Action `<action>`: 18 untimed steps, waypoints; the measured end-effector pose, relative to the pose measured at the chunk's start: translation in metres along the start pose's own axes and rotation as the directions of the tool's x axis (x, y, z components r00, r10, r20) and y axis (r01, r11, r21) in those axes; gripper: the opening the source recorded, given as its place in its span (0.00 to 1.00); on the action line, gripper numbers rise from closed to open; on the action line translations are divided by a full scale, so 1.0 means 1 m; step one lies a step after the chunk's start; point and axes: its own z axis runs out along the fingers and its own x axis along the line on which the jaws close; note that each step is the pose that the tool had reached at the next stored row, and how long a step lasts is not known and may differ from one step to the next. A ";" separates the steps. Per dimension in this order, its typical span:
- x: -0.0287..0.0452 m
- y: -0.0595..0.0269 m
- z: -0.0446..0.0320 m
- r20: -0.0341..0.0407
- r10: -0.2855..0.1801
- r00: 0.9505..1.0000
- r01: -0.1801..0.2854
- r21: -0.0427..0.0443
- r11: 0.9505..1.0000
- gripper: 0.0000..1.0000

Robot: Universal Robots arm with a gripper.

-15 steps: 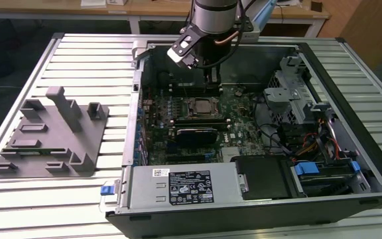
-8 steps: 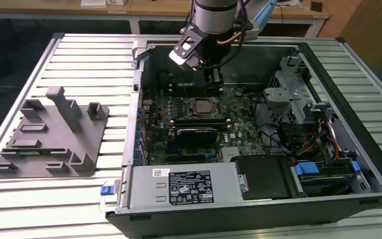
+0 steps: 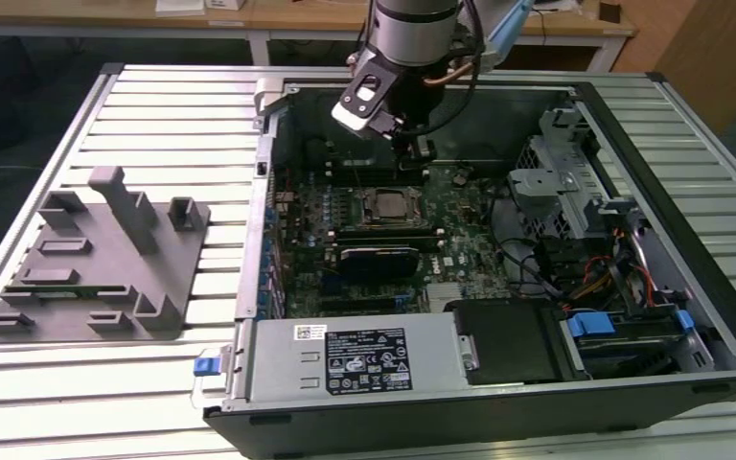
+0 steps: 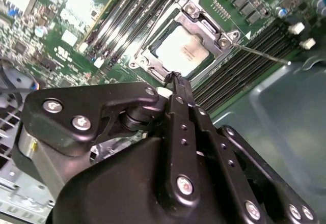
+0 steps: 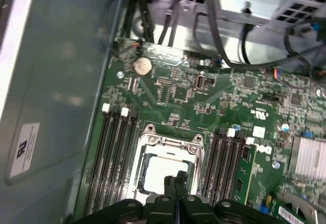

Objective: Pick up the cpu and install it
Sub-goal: 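Close the cpu cover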

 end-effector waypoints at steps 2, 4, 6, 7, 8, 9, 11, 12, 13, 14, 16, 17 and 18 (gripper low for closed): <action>0.0000 0.0000 0.0000 -0.002 -0.032 0.999 0.032 0.000 0.999 0.11; 0.0000 0.0000 0.0001 -0.004 -0.062 0.998 0.062 -0.001 0.998 0.11; 0.0000 0.0000 0.0002 -0.006 -0.095 0.995 0.095 -0.001 0.995 0.11; 0.0000 0.0000 0.0002 -0.006 -0.112 0.994 0.112 -0.001 0.994 0.11; 0.0000 0.0000 0.0003 -0.007 -0.129 0.992 0.129 -0.001 0.992 0.11; 0.0000 0.0000 0.0003 -0.008 -0.147 0.989 0.146 -0.002 0.989 0.11; 0.0000 0.0000 0.0004 -0.011 -0.182 0.983 0.182 -0.002 0.983 0.11; 0.0000 0.0000 0.0005 -0.012 -0.200 0.980 0.200 -0.003 0.980 0.11; 0.0000 0.0000 0.0006 -0.013 -0.219 0.976 0.219 -0.003 0.976 0.11; 0.0000 0.0000 0.0006 -0.014 -0.236 0.972 0.236 -0.003 0.972 0.11; 0.0000 0.0000 0.0007 -0.016 -0.271 0.962 0.271 -0.004 0.963 0.11; 0.0000 0.0000 0.0007 -0.017 -0.289 0.957 0.289 -0.005 0.957 0.11; 0.0000 0.0000 0.0008 -0.017 -0.306 0.952 0.306 -0.005 0.952 0.11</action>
